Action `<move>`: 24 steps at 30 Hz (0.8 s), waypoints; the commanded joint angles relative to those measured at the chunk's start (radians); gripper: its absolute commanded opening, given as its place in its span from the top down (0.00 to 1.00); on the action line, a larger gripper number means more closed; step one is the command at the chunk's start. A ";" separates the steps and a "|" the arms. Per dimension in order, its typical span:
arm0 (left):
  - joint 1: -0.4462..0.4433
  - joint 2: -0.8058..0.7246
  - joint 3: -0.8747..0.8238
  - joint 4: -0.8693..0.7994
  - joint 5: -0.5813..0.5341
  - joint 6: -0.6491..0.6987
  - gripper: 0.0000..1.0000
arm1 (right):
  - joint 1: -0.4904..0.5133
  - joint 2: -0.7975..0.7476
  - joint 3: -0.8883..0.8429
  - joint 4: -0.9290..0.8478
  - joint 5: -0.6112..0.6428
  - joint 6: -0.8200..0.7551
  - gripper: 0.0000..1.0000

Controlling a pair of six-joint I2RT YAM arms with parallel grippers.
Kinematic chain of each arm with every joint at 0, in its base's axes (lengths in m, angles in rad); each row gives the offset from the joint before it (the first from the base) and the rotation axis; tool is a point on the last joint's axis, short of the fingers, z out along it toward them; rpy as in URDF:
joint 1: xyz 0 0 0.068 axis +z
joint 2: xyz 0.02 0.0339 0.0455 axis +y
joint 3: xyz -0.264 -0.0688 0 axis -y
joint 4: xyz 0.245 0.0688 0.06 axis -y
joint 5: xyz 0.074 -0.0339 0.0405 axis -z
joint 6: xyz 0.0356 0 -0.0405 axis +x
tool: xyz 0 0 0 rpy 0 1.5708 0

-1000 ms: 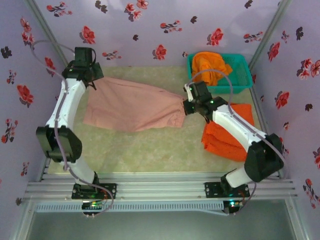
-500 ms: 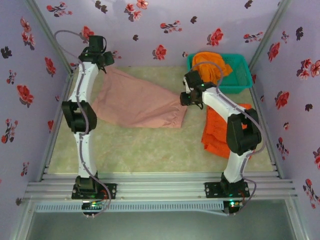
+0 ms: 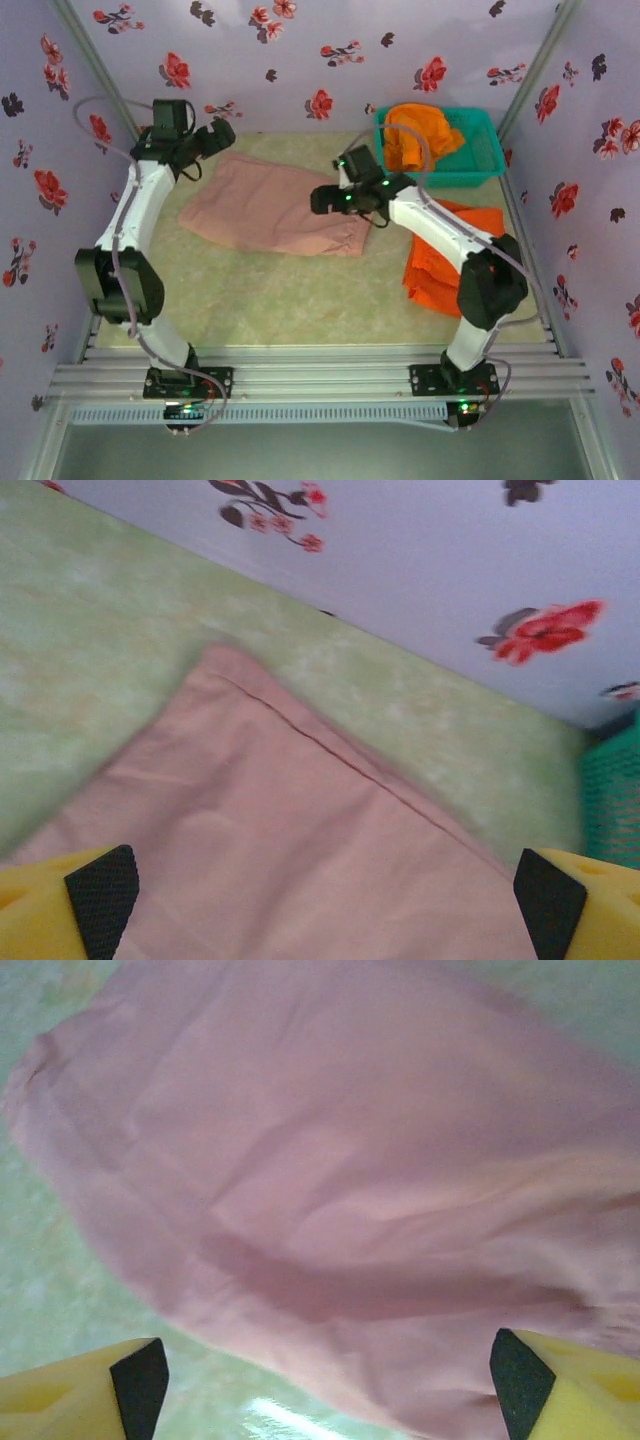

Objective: Fold and stack the shorts

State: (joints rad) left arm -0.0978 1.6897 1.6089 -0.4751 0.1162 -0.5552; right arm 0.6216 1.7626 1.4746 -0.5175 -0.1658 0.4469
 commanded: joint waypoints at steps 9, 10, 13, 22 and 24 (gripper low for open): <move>-0.047 0.107 -0.389 0.396 0.153 -0.146 0.01 | -0.007 0.151 -0.202 0.128 -0.081 0.182 0.14; -0.049 0.115 -0.417 0.421 0.152 -0.147 0.01 | -0.011 0.154 -0.218 0.130 -0.083 0.182 0.14; -0.049 0.125 -0.484 0.451 0.129 -0.141 0.01 | -0.022 0.158 -0.249 0.120 -0.090 0.172 0.14; -0.049 0.016 -0.770 0.508 0.025 -0.155 0.01 | -0.108 0.087 -0.305 0.016 -0.094 0.061 0.14; -0.049 -0.040 -0.852 0.516 0.000 -0.173 0.01 | -0.128 0.068 -0.319 -0.001 -0.101 0.036 0.14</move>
State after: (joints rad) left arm -0.1482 1.7023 0.8543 0.0608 0.2001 -0.7006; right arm 0.5312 1.8572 1.1965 -0.3908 -0.2890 0.5350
